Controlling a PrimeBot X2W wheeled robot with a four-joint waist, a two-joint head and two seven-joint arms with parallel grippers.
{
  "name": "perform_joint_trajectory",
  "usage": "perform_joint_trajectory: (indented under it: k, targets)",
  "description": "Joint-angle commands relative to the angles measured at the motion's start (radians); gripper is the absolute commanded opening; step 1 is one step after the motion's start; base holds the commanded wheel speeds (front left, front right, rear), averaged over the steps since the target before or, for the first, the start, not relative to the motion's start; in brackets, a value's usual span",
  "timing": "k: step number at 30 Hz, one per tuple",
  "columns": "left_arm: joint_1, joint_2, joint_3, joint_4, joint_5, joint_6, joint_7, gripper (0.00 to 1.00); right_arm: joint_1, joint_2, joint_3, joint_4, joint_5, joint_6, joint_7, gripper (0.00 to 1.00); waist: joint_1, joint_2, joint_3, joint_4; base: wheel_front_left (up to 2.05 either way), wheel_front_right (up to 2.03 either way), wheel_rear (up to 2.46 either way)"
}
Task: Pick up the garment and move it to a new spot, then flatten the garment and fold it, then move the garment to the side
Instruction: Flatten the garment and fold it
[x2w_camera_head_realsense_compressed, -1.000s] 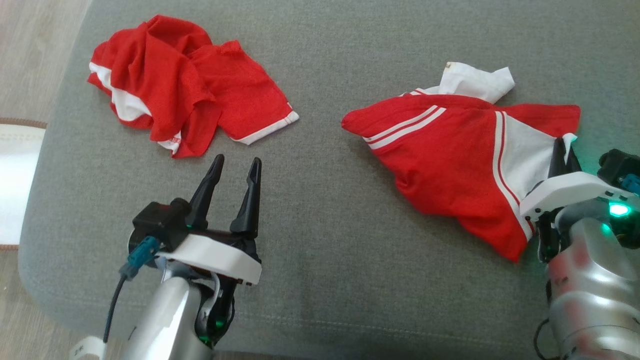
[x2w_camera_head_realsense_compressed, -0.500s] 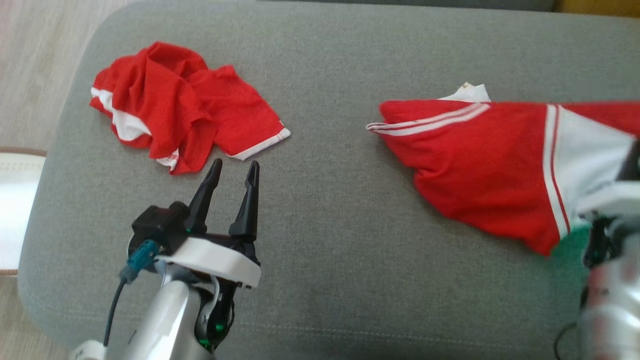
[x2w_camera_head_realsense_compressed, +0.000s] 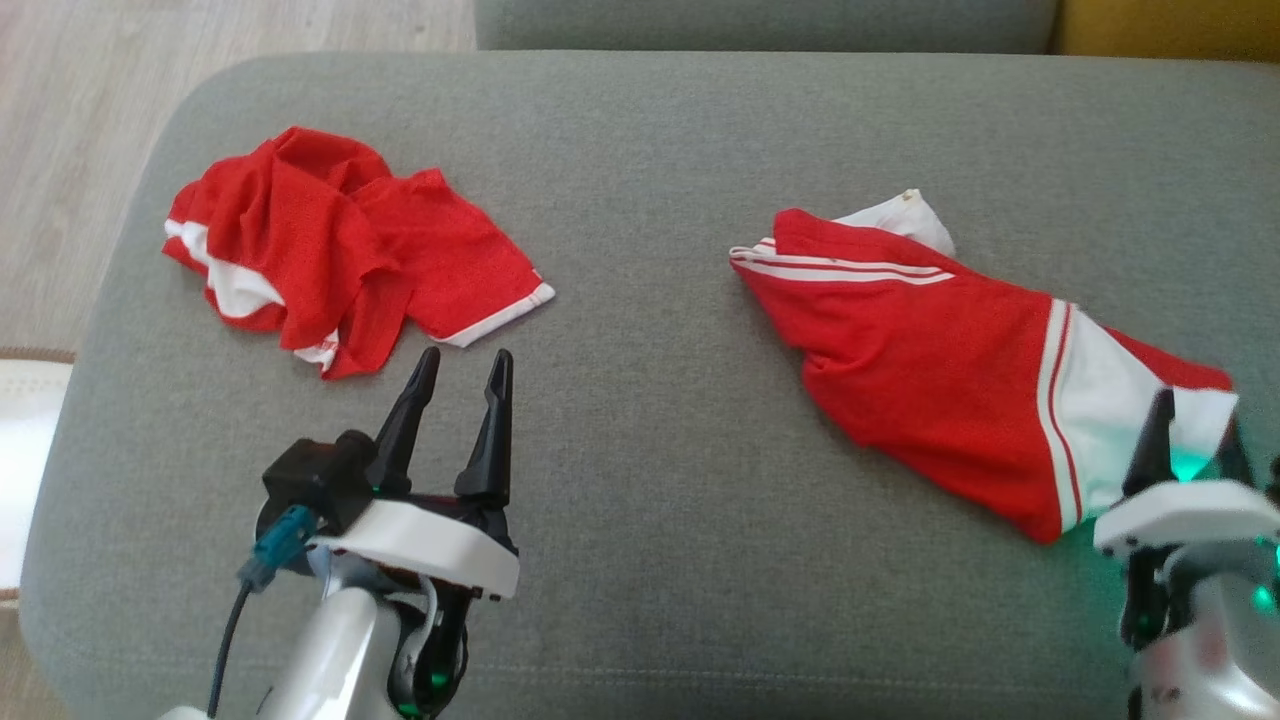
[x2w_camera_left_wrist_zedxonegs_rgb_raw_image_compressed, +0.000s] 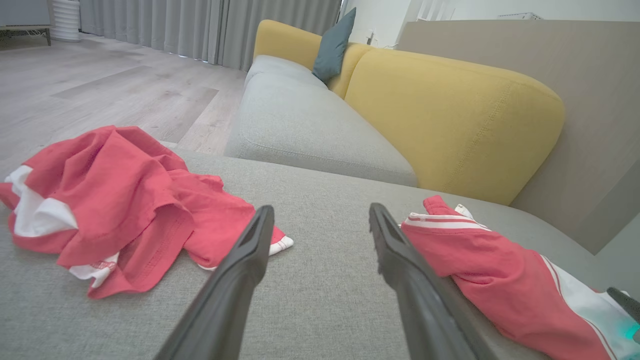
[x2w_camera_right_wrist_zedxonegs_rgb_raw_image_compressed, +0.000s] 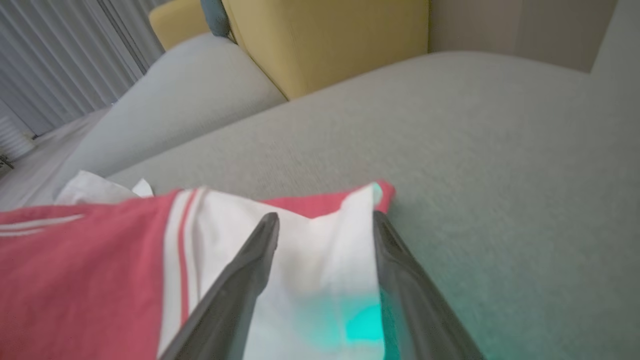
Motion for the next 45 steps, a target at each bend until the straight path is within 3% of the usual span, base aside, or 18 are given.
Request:
perform_joint_trajectory:
  k: [1, 6, 11, 18, 28, 36, 45]
  targets:
    - [-0.019, 0.007, 0.034, -0.038, -0.005, 0.009, -0.012, 1.00, -0.021, -0.005, 0.053, -0.075, -0.002, 0.007, -0.011, 1.00, 0.0000, 0.0000, -0.007, -0.009, 0.00, 0.00, 0.00]
    - [-0.011, 0.007, 0.039, -0.036, -0.001, 0.007, -0.012, 1.00, 0.061, -0.005, 0.237, -0.334, 0.005, 0.007, -0.011, 1.00, 0.0000, 0.0000, -0.024, -0.022, 0.00, 0.00, 0.00]
    - [-0.006, 0.007, 0.042, -0.037, -0.001, 0.008, -0.012, 1.00, 0.165, -0.005, 0.387, -0.481, 0.045, 0.007, -0.011, 1.00, 0.0000, 0.0000, -0.034, -0.027, 0.00, 0.00, 0.00]
    - [0.002, 0.007, 0.042, -0.040, 0.002, 0.007, -0.012, 1.00, 0.275, -0.005, 0.493, -0.569, 0.096, 0.007, 0.000, 1.00, 0.0000, 0.0000, -0.042, -0.024, 0.00, 0.00, 0.00]
    - [0.000, 0.007, 0.043, -0.046, 0.009, 0.006, -0.012, 1.00, 0.257, -0.005, 0.463, -0.590, 0.071, 0.007, 0.040, 1.00, 0.0000, 0.0000, -0.026, -0.006, 0.00, 0.00, 0.00]
    - [-0.023, 0.007, 0.035, -0.046, 0.009, -0.003, -0.012, 1.00, 0.124, -0.005, 0.423, -0.548, 0.039, 0.007, 0.218, 1.00, 0.0000, 0.0000, 0.017, 0.017, 0.00, 0.00, 0.00]
    - [-0.036, 0.007, 0.025, -0.039, 0.004, -0.006, -0.012, 1.00, -0.001, -0.005, 0.235, -0.447, -0.024, 0.007, 0.396, 1.00, 0.0000, 0.0000, 0.047, 0.049, 0.00, 0.00, 0.00]
